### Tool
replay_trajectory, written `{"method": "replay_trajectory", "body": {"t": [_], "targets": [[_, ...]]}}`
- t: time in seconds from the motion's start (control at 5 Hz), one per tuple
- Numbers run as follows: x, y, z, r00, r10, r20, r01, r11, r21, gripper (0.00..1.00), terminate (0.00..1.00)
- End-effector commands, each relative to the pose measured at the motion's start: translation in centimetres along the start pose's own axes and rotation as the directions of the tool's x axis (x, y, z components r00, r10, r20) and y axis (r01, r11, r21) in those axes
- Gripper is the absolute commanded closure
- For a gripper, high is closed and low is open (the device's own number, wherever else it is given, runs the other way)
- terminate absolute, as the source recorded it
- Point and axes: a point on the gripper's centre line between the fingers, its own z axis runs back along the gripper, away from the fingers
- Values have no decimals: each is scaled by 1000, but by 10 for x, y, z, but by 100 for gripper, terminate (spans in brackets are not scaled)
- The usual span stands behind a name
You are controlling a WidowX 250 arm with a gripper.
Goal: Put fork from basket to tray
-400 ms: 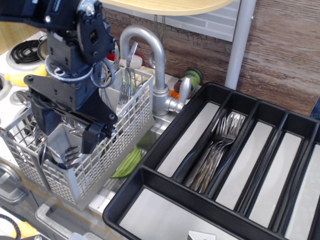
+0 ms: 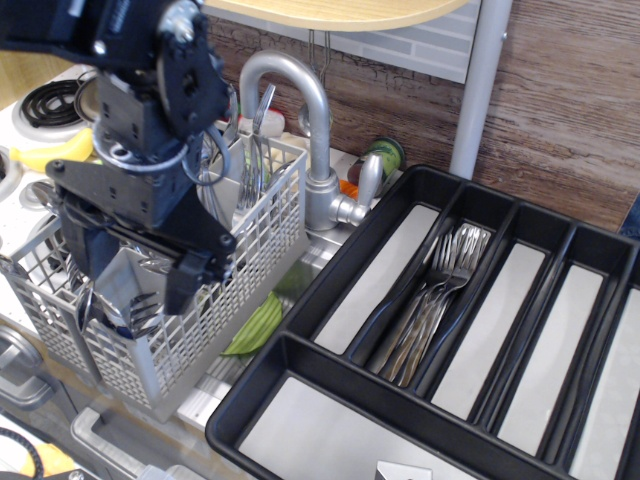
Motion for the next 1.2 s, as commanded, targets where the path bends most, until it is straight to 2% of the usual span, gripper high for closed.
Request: {"method": "replay_trajectory", "body": {"t": [0.0,0.2,0.4,0.8,1.0], "targets": [[6,-1,-2,982,186,21,-186,983,7,0,0],[5,-5,-10,964,259,60,-258,966,-19,0,0],[6,-4,-18,957,282,66,-281,959,-22,0,0],[5,2,-35,972,235,27,-234,972,-30,0,0],[5,2,-39,978,209,-12,-210,977,-43,0,0]]}}
